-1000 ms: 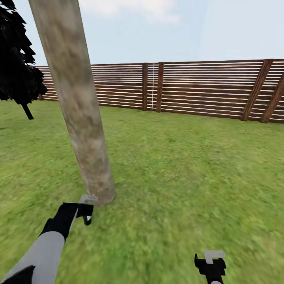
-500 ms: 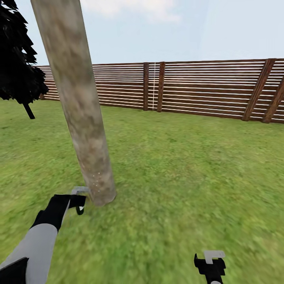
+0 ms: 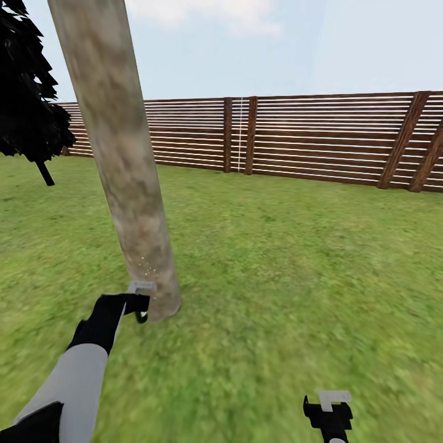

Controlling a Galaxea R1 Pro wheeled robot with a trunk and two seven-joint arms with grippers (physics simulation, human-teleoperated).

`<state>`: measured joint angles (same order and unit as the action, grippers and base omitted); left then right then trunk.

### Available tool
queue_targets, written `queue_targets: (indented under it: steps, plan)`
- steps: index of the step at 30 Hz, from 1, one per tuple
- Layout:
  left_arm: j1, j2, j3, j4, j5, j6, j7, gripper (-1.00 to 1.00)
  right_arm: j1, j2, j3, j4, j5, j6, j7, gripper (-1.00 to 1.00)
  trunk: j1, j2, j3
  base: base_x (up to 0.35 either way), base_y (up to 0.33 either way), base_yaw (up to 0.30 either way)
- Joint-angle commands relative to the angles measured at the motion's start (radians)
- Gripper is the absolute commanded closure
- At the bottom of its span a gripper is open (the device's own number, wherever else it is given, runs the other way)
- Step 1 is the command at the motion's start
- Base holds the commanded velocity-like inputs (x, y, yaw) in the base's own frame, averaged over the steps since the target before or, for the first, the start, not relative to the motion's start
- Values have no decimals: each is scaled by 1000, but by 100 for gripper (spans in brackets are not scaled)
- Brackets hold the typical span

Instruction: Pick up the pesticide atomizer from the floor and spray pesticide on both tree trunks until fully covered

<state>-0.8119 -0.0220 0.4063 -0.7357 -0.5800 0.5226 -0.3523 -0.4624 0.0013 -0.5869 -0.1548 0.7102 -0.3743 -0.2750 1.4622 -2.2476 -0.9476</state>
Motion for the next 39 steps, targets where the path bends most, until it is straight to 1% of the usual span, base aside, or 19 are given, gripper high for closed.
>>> queue_targets:
  steps: [1,2,4,5,7,8,12,15,17,20,22,24,27,31,32,33,35,37,39]
  plan:
    - [-2,4,1,-2,-10,15,-10,100,-1,0,-7,1,11,-3,-4,-100,0,0,-1,0,0,0]
    - [-6,16,-2,-3,-10,24,-10,100,-1,0,-7,1,11,-3,-4,-100,0,0,-1,0,0,0]
    - [-17,71,-2,-3,-8,33,-23,100,-1,0,-7,1,11,-3,-4,-100,0,0,-1,0,0,0]
    - [-19,89,0,-3,-8,34,-47,100,-1,0,-7,1,11,-3,-4,-100,0,0,-1,0,0,0]
    - [-15,115,2,-3,-11,33,-117,100,-1,0,-7,1,11,-3,-4,-100,0,0,-1,0,0,0]
    - [-11,119,-1,-3,-11,33,-132,100,-1,0,-7,1,11,-3,-4,-100,0,0,-1,0,0,5]
    - [-11,112,-4,-4,-11,31,-137,100,-1,0,-7,1,9,-3,-4,-100,0,0,-1,121,39,115]
    - [-13,119,-3,-9,-11,31,-136,100,-1,-1,-7,1,9,-3,-4,-100,0,0,-1,287,162,9]
    - [-12,122,-3,-53,-11,32,-136,100,-1,-1,-7,1,10,-3,-4,-100,0,0,-1,92,54,1]
    - [-12,113,-6,-148,-14,39,-142,100,-1,-1,-7,1,11,-3,-4,-100,0,0,-1,13,8,0]
    - [-8,116,-10,-169,-14,77,-144,100,-1,-1,-7,1,11,-3,-4,-100,0,0,-1,1,1,0]
    - [-3,120,-10,-159,-14,74,-146,100,-1,-1,-7,1,11,-3,-4,-100,0,0,-1,0,0,0]
    - [51,119,-7,-112,-16,67,-137,100,-1,-1,-7,1,12,-3,-4,-100,0,0,-1,0,0,0]
    - [64,118,3,-52,-12,67,-131,100,-1,1,-7,2,13,-3,-3,-100,0,0,-1,0,0,0]
    - [65,113,2,-6,-10,65,-98,100,-1,0,-7,2,13,-3,-2,-100,0,0,-1,0,0,0]
    - [65,107,4,44,-7,18,-20,100,-1,-1,-7,2,14,-3,-1,-100,0,0,-1,0,0,0]
    - [65,105,10,96,-6,-58,42,100,-1,-1,-7,2,14,-3,-1,-100,0,0,-1,0,0,0]
    - [65,104,41,172,-5,-119,79,100,-1,-3,-7,1,14,-3,-2,-100,0,0,-1,0,0,0]
    - [65,105,55,235,-6,-164,86,100,-1,-3,-7,1,14,-3,-2,-100,0,0,-1,0,0,0]
